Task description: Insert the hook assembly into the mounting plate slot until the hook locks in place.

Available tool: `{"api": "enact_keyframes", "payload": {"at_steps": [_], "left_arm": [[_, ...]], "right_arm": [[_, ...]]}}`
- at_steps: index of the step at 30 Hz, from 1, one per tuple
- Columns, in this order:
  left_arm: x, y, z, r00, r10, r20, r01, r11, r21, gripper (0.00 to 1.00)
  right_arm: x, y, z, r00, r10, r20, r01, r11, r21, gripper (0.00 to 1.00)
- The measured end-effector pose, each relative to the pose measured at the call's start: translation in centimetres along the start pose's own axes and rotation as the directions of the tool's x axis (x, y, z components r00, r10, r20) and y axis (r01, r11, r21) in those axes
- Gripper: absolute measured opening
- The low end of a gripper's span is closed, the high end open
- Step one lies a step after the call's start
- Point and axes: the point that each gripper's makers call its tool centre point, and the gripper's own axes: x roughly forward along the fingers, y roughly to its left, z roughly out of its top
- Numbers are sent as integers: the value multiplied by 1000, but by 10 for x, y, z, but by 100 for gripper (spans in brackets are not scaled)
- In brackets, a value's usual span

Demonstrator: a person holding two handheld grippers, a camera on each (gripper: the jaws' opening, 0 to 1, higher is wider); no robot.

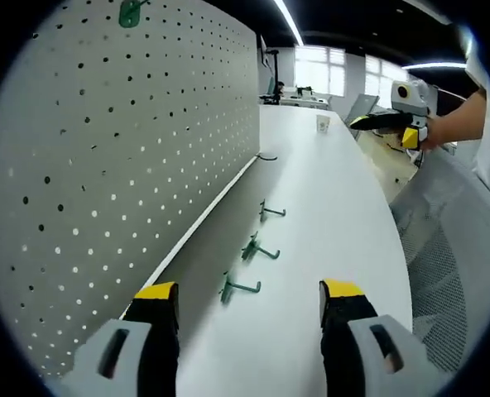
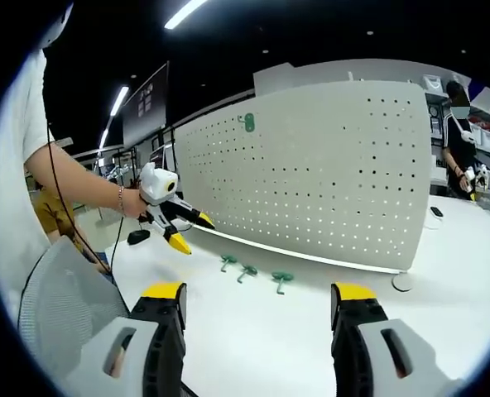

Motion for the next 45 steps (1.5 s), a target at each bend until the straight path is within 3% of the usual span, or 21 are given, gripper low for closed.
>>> {"api": "enact_keyframes", "payload": {"at_steps": [18,37,45], "left_arm": [[25,8,-5,992,-53,-117,61,996,71,72],[44,16,-6,975,-99,-200,124,985,117,71],[51,14,-15,963,-124,-240,159,978,135,70]], "right_arm": [[3,5,-7,999,22,-35,-23,1000,-13,68],[1,5,-11,997,18,-77,-20,1000,-21,68],[0,4,-12,996,14,-88,-16,999,-32,69]]}}
